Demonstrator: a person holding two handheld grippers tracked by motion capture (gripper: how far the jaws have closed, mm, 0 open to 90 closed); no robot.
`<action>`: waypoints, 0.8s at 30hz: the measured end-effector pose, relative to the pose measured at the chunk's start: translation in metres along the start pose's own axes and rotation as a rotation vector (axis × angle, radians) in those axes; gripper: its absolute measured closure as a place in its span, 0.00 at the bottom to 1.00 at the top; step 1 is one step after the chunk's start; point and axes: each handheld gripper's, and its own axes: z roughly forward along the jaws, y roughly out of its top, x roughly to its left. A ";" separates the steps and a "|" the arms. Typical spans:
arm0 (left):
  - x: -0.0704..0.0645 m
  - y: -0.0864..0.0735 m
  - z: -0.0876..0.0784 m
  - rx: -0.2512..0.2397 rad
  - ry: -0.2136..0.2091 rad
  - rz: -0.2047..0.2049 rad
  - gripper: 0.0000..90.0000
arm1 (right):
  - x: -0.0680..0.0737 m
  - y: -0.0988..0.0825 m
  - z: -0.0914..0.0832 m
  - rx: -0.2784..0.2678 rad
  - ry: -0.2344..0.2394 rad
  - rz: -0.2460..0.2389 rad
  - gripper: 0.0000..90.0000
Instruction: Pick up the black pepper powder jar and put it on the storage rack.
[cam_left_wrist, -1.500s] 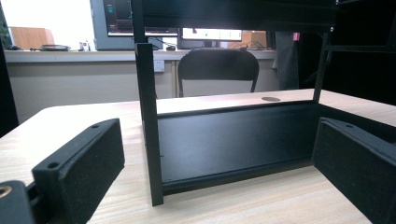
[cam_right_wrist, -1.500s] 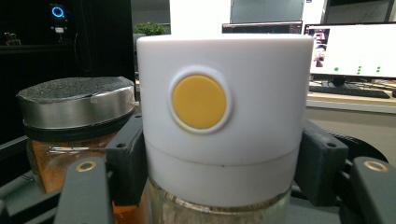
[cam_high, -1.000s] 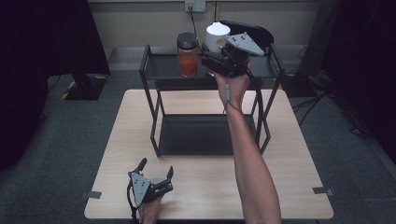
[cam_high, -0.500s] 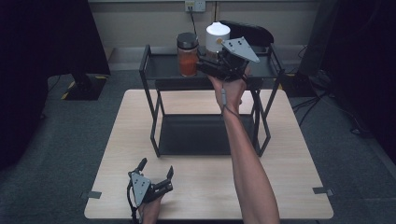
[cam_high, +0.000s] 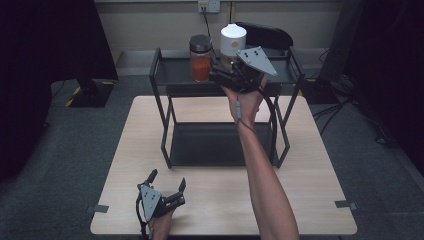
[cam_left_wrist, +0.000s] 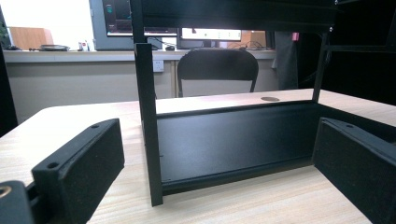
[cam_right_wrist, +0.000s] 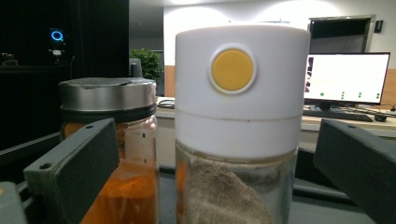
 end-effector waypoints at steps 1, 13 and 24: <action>0.000 0.000 0.000 -0.001 0.000 0.000 0.02 | 0.000 -0.001 -0.001 0.000 0.001 -0.001 0.00; 0.000 0.000 0.000 -0.001 0.000 0.000 0.02 | -0.002 -0.005 -0.013 -0.015 0.015 -0.001 0.00; 0.000 0.000 0.000 -0.001 0.000 0.000 0.02 | 0.000 -0.015 -0.032 -0.064 0.000 -0.008 0.00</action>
